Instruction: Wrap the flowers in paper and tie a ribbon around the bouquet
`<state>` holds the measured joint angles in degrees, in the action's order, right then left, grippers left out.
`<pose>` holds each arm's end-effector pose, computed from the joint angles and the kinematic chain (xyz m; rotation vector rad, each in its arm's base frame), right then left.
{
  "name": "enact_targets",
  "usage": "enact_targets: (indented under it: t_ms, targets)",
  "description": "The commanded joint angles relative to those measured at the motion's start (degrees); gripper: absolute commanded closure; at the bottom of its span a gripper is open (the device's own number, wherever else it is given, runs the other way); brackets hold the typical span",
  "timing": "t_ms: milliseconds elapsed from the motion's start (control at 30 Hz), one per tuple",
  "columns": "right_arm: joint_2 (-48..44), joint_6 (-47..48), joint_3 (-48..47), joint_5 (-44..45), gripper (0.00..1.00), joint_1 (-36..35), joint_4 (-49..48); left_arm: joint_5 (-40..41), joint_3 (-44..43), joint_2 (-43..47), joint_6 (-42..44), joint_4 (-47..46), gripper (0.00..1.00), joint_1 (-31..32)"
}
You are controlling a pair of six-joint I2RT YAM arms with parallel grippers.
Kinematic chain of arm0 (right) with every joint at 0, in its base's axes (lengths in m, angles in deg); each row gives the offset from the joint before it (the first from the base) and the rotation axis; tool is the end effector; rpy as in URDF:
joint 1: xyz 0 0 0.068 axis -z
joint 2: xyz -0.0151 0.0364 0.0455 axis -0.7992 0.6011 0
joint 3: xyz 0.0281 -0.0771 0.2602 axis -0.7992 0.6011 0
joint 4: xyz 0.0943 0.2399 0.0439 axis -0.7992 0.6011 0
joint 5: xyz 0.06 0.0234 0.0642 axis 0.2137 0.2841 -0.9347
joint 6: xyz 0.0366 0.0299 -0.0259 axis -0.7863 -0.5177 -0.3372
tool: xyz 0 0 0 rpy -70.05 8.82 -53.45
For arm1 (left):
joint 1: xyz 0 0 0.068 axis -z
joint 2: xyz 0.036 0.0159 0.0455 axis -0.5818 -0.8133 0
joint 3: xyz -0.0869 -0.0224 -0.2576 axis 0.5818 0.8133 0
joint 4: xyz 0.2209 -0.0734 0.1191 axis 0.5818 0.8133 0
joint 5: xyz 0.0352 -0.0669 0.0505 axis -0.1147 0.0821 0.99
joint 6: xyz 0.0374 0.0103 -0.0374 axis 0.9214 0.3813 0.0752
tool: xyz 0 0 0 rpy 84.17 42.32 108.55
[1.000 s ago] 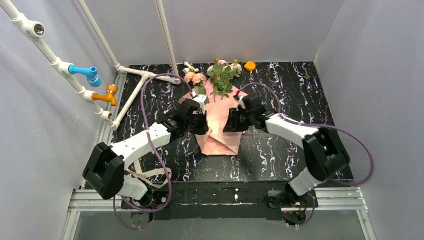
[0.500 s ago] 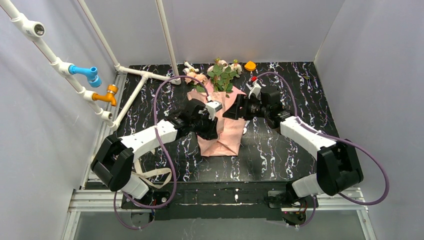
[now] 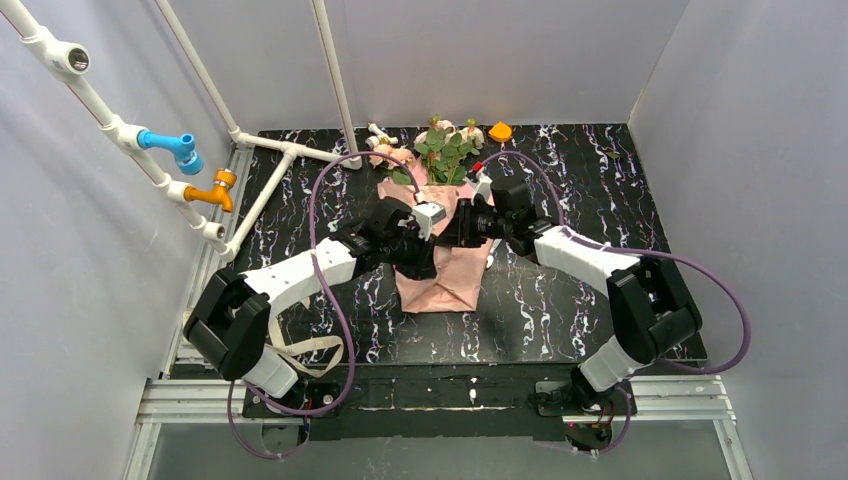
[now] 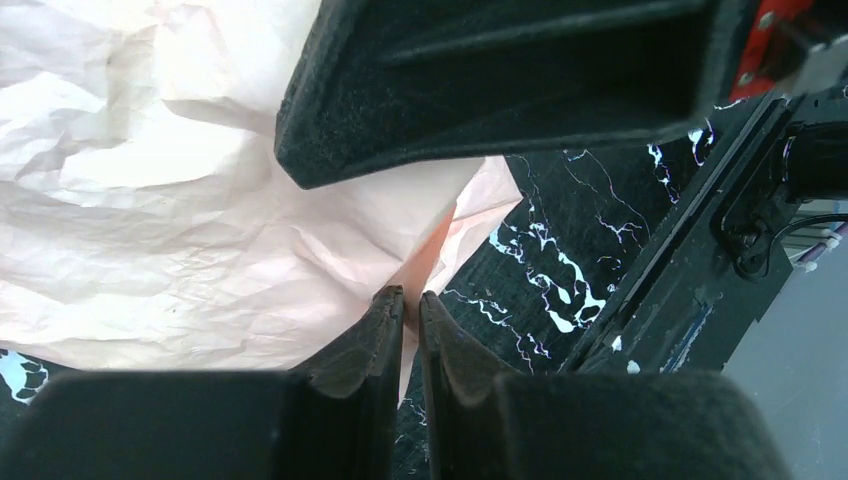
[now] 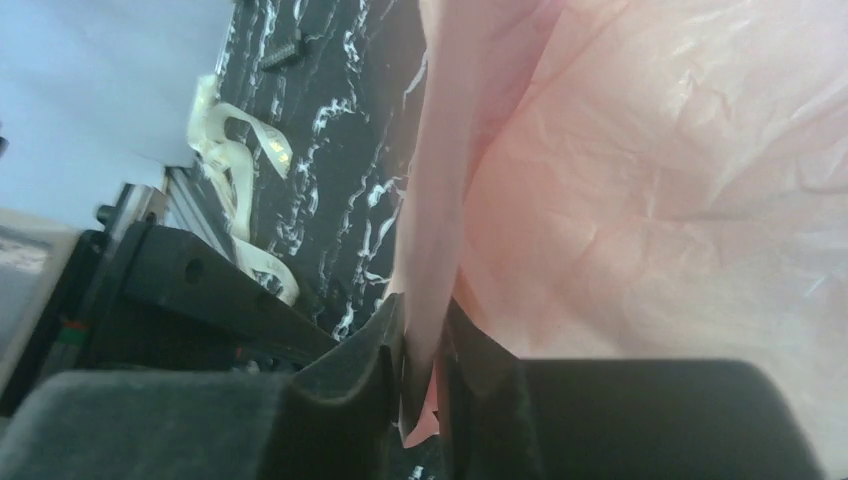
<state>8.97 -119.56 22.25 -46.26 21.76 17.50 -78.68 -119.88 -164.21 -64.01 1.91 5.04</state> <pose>0.2860 0.1933 0.2370 -0.3110 2.1898 1.1519 0.2438 -0.2258 0.2406 0.8221 2.1839 -0.8675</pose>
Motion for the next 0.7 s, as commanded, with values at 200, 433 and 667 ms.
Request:
enact_targets:
  t_ms: [200, 433, 667]
  targets:
    - [-2.33, 6.29, -7.63, 14.26, 0.99, -0.88, 12.86, 0.54, -1.83, 3.72, -0.28, 2.43, 0.57, 0.2]
    - [-3.61, 6.68, -3.41, 22.64, 0.99, -0.88, 15.65, 5.09, -2.5, 5.5, -1.12, 4.04, 0.5, 0.25]
    - [-2.2, 8.15, -1.21, 26.4, 0.99, -0.84, 15.34, 9.6, -4.47, 2.03, -3.73, 3.73, 0.57, 0.23]
